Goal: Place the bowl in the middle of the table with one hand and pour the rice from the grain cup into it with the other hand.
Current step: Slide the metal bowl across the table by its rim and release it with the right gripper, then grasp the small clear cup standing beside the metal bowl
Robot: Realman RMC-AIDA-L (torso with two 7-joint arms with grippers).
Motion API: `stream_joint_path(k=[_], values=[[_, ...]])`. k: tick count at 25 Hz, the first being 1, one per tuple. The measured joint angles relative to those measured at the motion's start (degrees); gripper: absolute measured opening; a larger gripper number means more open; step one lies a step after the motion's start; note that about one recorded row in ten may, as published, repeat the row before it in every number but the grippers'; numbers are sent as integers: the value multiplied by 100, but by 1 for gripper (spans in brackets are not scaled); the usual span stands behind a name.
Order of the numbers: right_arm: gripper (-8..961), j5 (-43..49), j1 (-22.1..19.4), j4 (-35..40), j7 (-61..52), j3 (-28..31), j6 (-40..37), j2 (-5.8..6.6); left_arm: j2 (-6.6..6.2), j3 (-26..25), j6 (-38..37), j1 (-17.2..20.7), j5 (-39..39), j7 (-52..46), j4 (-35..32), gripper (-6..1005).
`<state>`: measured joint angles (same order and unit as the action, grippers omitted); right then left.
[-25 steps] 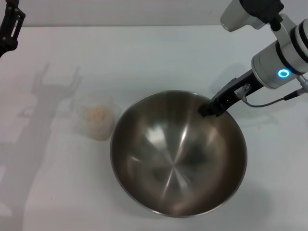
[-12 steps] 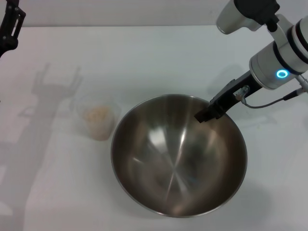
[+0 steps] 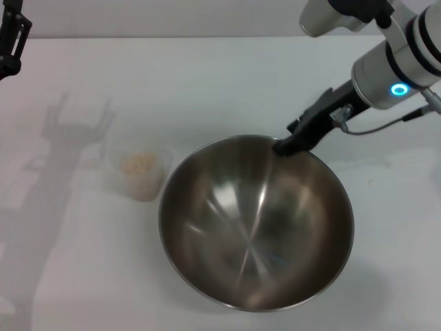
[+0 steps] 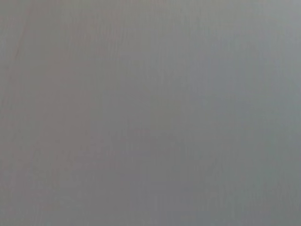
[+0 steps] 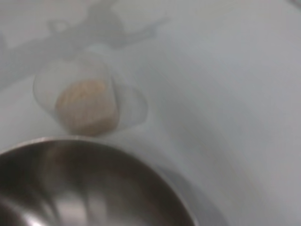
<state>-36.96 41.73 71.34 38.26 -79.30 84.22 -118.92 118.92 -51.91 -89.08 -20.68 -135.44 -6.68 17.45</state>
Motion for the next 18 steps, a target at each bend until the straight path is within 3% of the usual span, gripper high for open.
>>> stream_joint_path(k=[3,12,18], values=[[485,40,49,120,-2,-104,-215,0,0,-1,-15,7,0,0,-7,832],[477,12,-113,640,31,-249,-1318,-22,0,-6,-65,57,0,0,-7,832],[478,-36,-655,993,40,-629,-2710,-31,-7,-45,-77,74,0,0,4,832]])
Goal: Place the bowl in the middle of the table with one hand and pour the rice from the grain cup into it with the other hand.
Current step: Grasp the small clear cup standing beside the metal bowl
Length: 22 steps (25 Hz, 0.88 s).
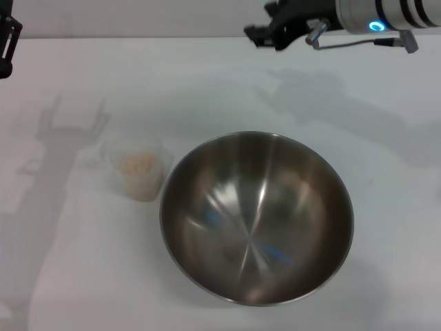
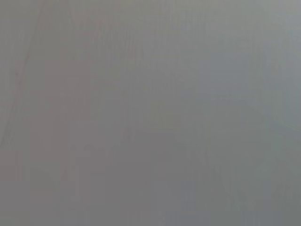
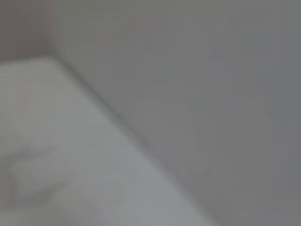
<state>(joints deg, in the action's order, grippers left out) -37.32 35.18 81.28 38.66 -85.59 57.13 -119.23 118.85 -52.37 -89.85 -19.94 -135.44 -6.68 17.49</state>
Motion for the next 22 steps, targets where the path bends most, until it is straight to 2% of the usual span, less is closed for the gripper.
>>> stream_joint_path(k=[4,5,6,9,10,11,13,14,15,16,19,20,21,22], values=[[478,131,-691,476,168,-566,-1367,-6,-2,-1,-7,23,0,0,15,832],[478,266,-1004,570,257,-869,-2170,-21,-2,-1,-7,23,0,0,15,832],[478,266,-1004,570,257,-869,-2170,-21,-2,-1,-7,23,0,0,15,832],[478,539,-1405,561,289,-1301,-3459,-35,5,4,-8,16,0,0,15,832],[478,757,-1722,419,296,-1632,-4663,-50,5,4,-8,16,0,0,15,831],[478,757,-1722,419,296,-1632,-4663,-50,6,7,-8,12,0,0,16,831],[478,867,-1985,121,297,-1954,-5965,-60,7,21,1,9,0,0,18,831],[478,877,-2085,-132,292,-2153,-6765,-61,7,23,11,7,0,0,15,831],[478,879,-2205,-758,217,-2535,-8374,-61,7,23,11,7,0,0,15,831],[478,879,-2205,-758,217,-2535,-8374,-61,7,23,11,7,0,0,15,831],[478,869,-2149,-2045,-282,-3033,-10694,-58,7,41,20,12,-18,6,-15,831],[477,838,-2011,-3074,-1003,-3205,-12078,-57,7,41,20,12,-18,6,-15,831],[477,838,-2011,-3074,-1003,-3205,-12078,-57,7,41,20,12,-18,6,-15,831],[477,708,-1878,-3867,-1959,-3235,-12968,-46,7,54,20,22,-41,25,-29,831]])
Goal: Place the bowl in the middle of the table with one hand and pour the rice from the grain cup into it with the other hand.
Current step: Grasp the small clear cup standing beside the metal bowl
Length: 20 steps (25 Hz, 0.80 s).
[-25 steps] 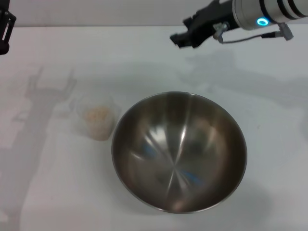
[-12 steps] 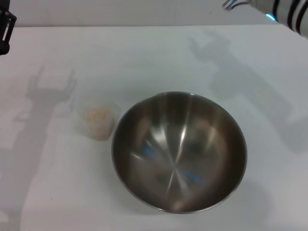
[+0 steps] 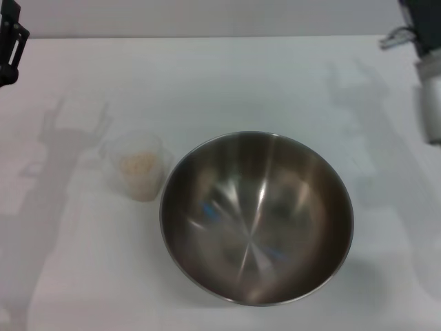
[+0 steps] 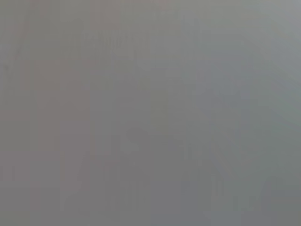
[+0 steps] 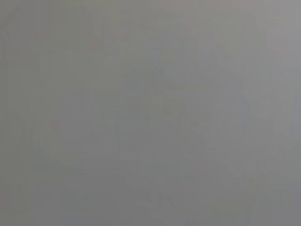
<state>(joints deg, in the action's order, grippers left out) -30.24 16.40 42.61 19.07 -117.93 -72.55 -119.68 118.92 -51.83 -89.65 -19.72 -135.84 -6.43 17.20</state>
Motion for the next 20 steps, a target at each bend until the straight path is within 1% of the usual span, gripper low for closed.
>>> stream_joint_path(k=[1,2,3,4,5,6,7,8,9,11,12,13,15,17,18,19,20], values=[[477,0,0,0,0,0,0,0,0,0,0,0,0,0,0,831],[477,-100,60,-372,-557,9,-331,12,0,80,-6,38,-31,41,-58,831],[477,-277,146,-1010,-1507,69,-636,36,-7,172,-13,74,-33,49,-129,831],[477,-277,146,-1010,-1507,69,-636,36,-7,172,-13,74,-33,49,-129,831],[477,-343,185,-1346,-2028,132,-696,45,-15,266,-16,134,-36,50,-199,831],[477,-373,246,-1882,-2594,226,-726,54,-16,367,-17,214,-38,51,-269,831],[477,-373,246,-1882,-2594,226,-726,54,-16,367,-17,214,-38,51,-269,831],[477,-377,295,-2337,-2988,326,-743,62,-15,424,-17,255,-38,52,-302,831],[477,-377,295,-2337,-2988,326,-743,62,-15,424,-17,255,-38,52,-302,831],[477,-383,299,-2714,-3151,506,-761,67,-9,655,3,425,-38,66,-407,831],[477,-383,299,-2714,-3151,506,-761,67,-9,655,3,425,-38,66,-407,831],[477,-384,325,-2904,-3150,649,-749,72,-6,794,26,512,-41,102,-451,831],[477,-385,354,-2979,-3150,716,-734,80,-3,870,42,547,-41,118,-479,831],[477,-388,429,-3100,-3149,818,-705,94,-3,1235,223,677,-41,145,-566,831],[477,-387,539,-3226,-3150,892,-694,103,-4,1319,290,699,-41,145,-578,831],[477,-387,539,-3226,-3150,892,-694,103,-4,1319,290,699,-41,145,-578,831],[477,-387,590,-3284,-3149,911,-691,106,-5,1457,432,716,-40,145,-594,831]])
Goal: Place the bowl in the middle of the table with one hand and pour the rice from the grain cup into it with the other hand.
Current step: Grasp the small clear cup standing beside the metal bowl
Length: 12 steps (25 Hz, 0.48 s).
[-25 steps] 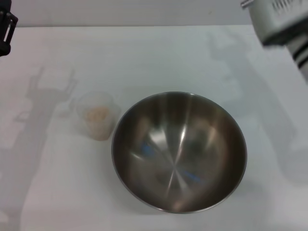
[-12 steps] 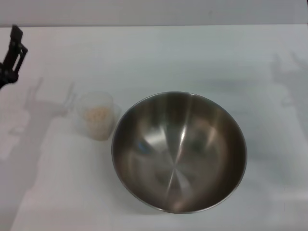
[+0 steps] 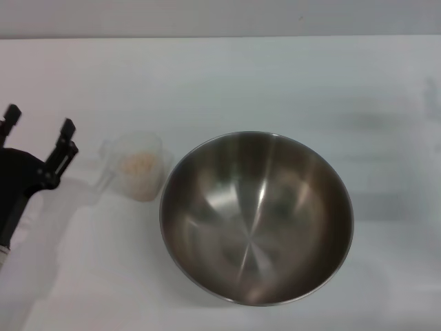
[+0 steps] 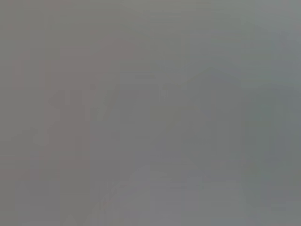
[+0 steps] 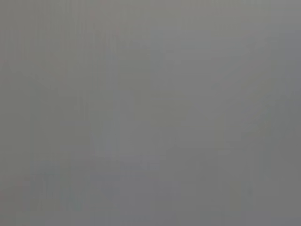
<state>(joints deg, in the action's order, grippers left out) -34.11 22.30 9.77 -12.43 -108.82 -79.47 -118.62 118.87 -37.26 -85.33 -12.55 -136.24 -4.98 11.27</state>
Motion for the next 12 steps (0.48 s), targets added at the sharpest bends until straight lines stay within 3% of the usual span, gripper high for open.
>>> stream_joint_path(k=[12], values=[[478,-3,310,-227,10,21,126,56,-13,397,666,-97,3,-1,8,831]])
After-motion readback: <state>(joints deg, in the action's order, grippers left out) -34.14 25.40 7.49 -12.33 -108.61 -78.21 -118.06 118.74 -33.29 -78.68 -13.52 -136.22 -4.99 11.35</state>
